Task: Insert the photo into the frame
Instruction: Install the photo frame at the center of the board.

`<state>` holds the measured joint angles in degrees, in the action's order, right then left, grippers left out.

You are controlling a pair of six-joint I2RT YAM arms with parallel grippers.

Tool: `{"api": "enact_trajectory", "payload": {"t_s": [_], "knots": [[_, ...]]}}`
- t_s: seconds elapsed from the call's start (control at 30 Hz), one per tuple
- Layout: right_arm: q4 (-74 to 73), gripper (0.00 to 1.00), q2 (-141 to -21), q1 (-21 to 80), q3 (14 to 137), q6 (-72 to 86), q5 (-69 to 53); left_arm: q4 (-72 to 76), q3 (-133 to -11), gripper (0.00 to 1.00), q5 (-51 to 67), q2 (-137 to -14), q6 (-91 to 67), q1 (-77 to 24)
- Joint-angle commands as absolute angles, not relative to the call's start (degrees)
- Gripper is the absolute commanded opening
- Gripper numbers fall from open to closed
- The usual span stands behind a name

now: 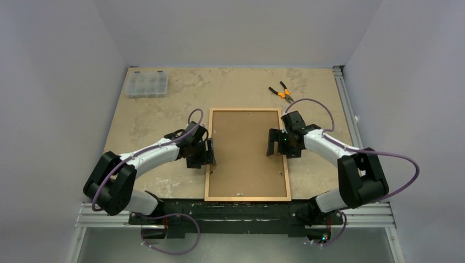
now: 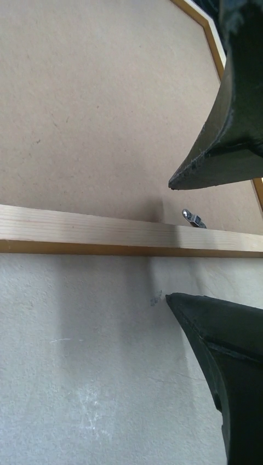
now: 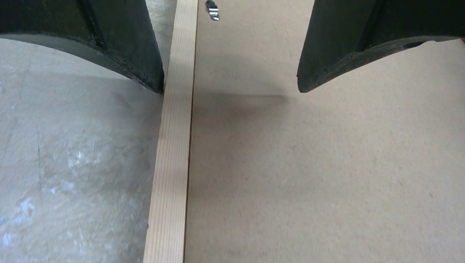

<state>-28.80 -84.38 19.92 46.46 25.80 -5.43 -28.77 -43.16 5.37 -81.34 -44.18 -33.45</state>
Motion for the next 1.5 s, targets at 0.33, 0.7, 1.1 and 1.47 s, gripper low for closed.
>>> {"api": "enact_trajectory", "payload": {"t_s": [0.33,0.7,1.1,1.47], "knots": [[-26.9,0.87,-78.8,20.5,40.5,30.1,-11.4,-17.1,-38.3,0.60,15.0,-80.7,-48.0,-33.5],[-25.4,0.87,-83.4,20.6,47.1,30.6,-13.0,-15.9,-45.8,0.60,18.0,-86.6,-47.1,-28.8],[-26.4,0.93,-83.3,20.6,47.9,29.3,-11.8,-22.1,-45.6,0.66,12.4,-84.0,-43.7,-28.7],[-28.8,0.95,-76.8,20.5,42.8,28.9,-10.4,-28.5,-44.3,0.67,2.9,-80.0,-36.0,-32.5]]}}
